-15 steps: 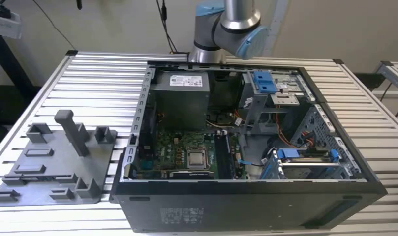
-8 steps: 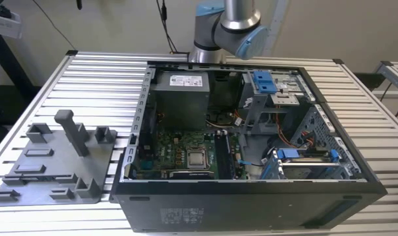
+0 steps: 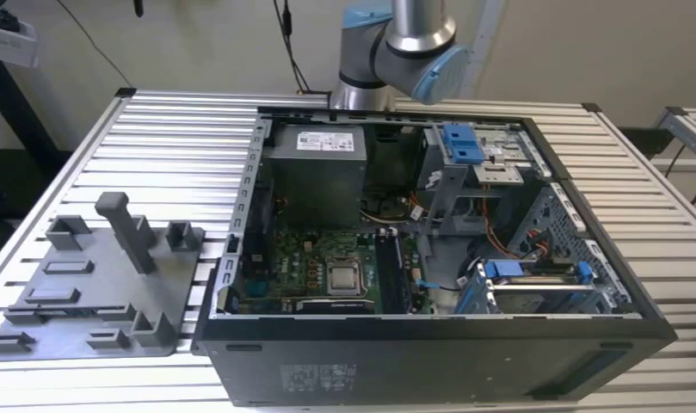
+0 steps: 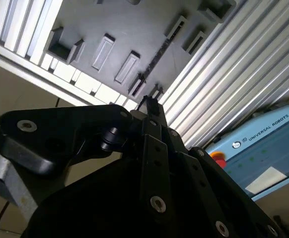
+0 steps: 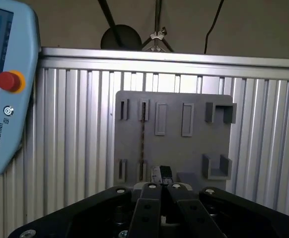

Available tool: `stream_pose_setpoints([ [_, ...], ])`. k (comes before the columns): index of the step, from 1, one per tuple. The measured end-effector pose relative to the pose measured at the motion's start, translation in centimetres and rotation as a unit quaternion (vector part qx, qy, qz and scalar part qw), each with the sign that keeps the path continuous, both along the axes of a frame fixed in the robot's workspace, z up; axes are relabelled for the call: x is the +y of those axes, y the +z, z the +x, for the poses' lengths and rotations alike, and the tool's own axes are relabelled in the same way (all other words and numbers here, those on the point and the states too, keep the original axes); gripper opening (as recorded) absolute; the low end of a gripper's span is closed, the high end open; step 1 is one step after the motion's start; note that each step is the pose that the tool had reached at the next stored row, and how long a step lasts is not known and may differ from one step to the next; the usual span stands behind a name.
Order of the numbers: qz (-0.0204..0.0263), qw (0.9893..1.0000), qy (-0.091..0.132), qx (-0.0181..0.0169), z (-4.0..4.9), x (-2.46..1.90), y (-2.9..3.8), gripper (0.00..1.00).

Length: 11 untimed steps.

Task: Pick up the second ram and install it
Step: 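Pick up the second ram and move it above second insertion slot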

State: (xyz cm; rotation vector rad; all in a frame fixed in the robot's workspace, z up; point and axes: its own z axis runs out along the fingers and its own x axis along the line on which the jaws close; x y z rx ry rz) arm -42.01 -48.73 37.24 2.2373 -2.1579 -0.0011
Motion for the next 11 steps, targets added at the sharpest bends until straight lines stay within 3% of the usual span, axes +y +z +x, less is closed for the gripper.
stream_pose_setpoints([
  [4, 0.0000, 1.0000, 0.000, 0.0000, 0.00, 0.00, 0.00, 0.12],
  [7, 0.0000, 1.0000, 0.000, 0.0000, 0.00, 0.00, 0.00, 0.30],
  [10, 0.0000, 1.0000, 0.000, 0.0000, 0.00, 0.00, 0.00, 0.36],
  [11, 0.0000, 1.0000, 0.000, 0.0000, 0.00, 0.00, 0.00, 0.42],
])
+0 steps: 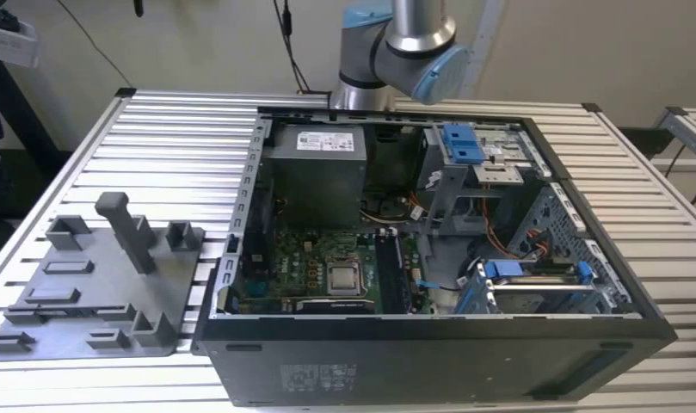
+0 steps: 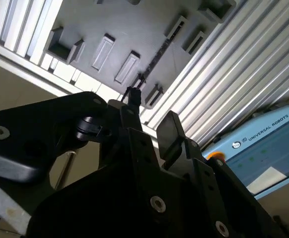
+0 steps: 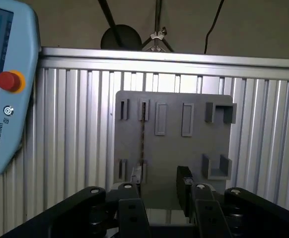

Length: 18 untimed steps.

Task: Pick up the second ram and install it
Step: 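Pick up the second ram and move it above second insertion slot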

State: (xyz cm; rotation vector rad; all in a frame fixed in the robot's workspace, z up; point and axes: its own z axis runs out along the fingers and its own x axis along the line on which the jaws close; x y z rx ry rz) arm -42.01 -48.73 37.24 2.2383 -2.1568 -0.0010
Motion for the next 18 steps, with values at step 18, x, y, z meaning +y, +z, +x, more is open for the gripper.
stream_pose_setpoints([
  [18, 0.0000, 0.9999, -0.015, -0.0043, 0.00, 0.00, -1.19, 0.42],
])
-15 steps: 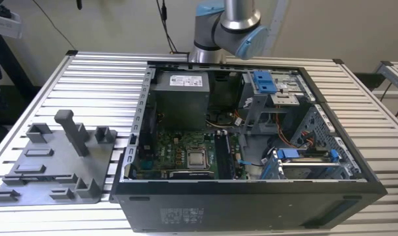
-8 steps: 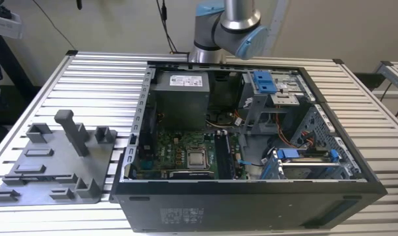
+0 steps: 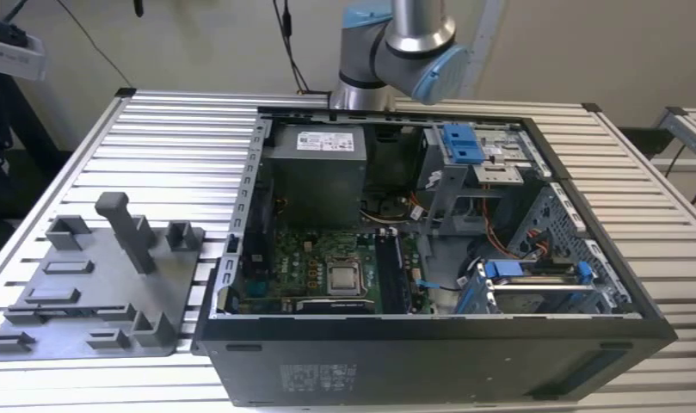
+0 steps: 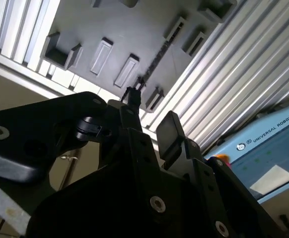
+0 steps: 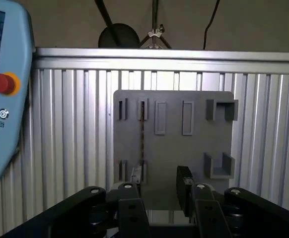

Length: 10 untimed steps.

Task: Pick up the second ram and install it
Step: 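Pick up the second ram and move it above second insertion slot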

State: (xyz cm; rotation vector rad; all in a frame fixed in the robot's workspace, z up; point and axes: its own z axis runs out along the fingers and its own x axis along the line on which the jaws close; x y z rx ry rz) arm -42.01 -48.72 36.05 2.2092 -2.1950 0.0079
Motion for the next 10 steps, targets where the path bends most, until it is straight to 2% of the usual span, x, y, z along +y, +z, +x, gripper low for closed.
stream_pose_setpoints([
  [4, 0.0001, 1.0000, 0.000, -0.0032, 0.00, 0.00, -0.70, 0.42],
  [10, 0.0000, 1.0000, -0.001, -0.0033, 0.00, -0.01, -0.96, 0.42],
])
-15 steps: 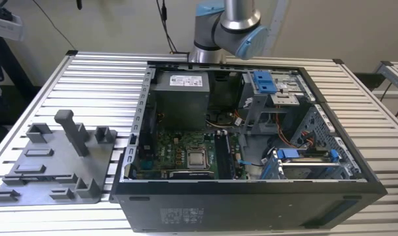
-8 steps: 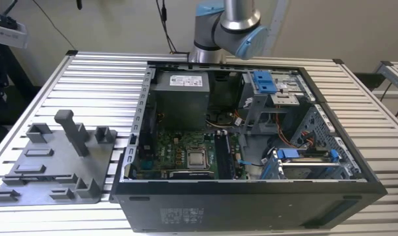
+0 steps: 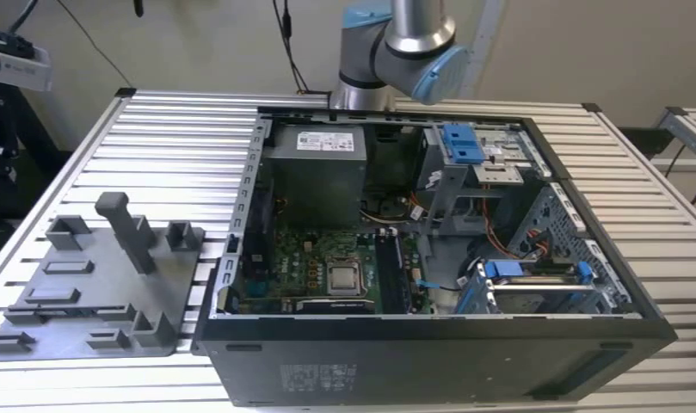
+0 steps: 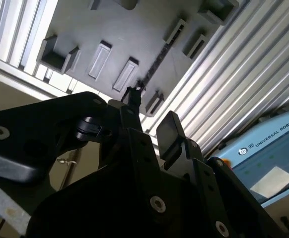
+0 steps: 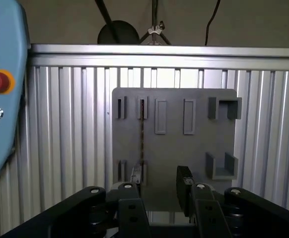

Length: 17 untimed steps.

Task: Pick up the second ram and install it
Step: 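Pick up the second ram and move it above second insertion slot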

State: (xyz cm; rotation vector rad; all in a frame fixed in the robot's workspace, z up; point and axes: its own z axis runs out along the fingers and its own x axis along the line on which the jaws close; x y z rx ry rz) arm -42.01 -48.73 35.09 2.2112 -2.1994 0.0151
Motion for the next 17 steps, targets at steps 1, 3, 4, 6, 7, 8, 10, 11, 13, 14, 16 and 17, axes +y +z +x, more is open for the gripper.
stream_pose_setpoints([
  [1, 0.0000, 1.0000, 0.000, -0.0002, 0.00, 0.00, -0.12, 0.42],
  [3, 0.0000, 1.0000, 0.000, -0.0007, 0.00, 0.00, -0.43, 0.42],
  [4, 0.0000, 1.0000, 0.000, -0.0009, 0.00, 0.00, -0.59, 0.42],
  [6, -0.0001, 1.0000, 0.000, -0.0009, 0.00, 0.00, -0.82, 0.42],
  [7, 0.0000, 1.0000, 0.000, -0.0009, 0.00, 0.00, -0.91, 0.42],
  [8, -0.0001, 1.0000, 0.000, -0.0009, 0.00, 0.00, -1.02, 0.42],
  [10, 0.0000, 1.0000, 0.000, -0.0009, 0.00, 0.00, -1.30, 0.42],
  [11, -0.0001, 1.0000, 0.000, -0.0009, 0.00, -0.01, -1.45, 0.42],
  [13, -0.0001, 1.0000, 0.000, -0.0009, 0.00, -0.01, -1.71, 0.42],
  [14, -0.0001, 1.0000, 0.000, -0.0010, 0.00, -0.02, -1.78, 0.42],
  [16, -0.0001, 1.0000, 0.000, -0.0010, 0.00, -0.02, -1.91, 0.42],
  [17, 0.0000, 1.0000, 0.000, -0.0010, 0.00, -0.02, -2.03, 0.42],
])
